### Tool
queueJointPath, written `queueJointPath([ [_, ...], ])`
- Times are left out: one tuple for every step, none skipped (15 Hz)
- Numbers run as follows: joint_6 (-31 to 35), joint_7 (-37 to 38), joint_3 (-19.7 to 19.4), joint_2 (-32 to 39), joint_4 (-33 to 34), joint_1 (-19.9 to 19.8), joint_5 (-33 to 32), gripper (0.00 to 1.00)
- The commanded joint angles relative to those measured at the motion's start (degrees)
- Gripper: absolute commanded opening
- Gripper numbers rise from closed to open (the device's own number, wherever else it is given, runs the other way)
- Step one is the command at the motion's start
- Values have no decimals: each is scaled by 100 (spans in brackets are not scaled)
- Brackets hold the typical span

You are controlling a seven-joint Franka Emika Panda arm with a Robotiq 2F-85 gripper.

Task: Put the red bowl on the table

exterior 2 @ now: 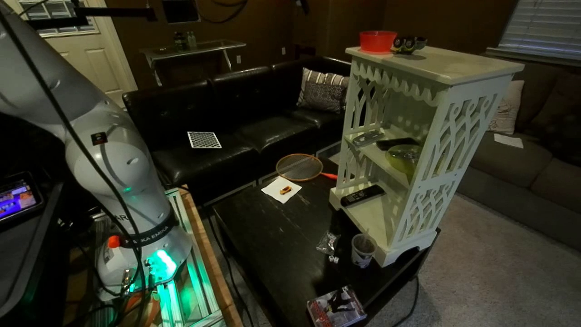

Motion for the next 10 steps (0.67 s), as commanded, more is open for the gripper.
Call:
queueJointPath([
  [110, -432, 154, 1088, 1457, 87, -205, 100],
  [-38, -591, 156, 1238, 1774, 121, -66, 100],
  [160, -304, 135, 722, 978, 61, -88, 100],
  [157, -374, 159, 913, 1241, 77, -86, 100],
  [147, -415, 171, 1053, 1430, 85, -85, 100],
  [136, -436, 174, 1140, 1535, 86, -84, 100],
  [123, -449, 175, 1184, 1597, 85, -84, 100],
  [118, -459, 175, 1199, 1620, 84, -84, 100],
  [116, -465, 175, 1199, 1624, 85, -84, 100],
  [114, -469, 175, 1199, 1630, 85, -84, 100],
])
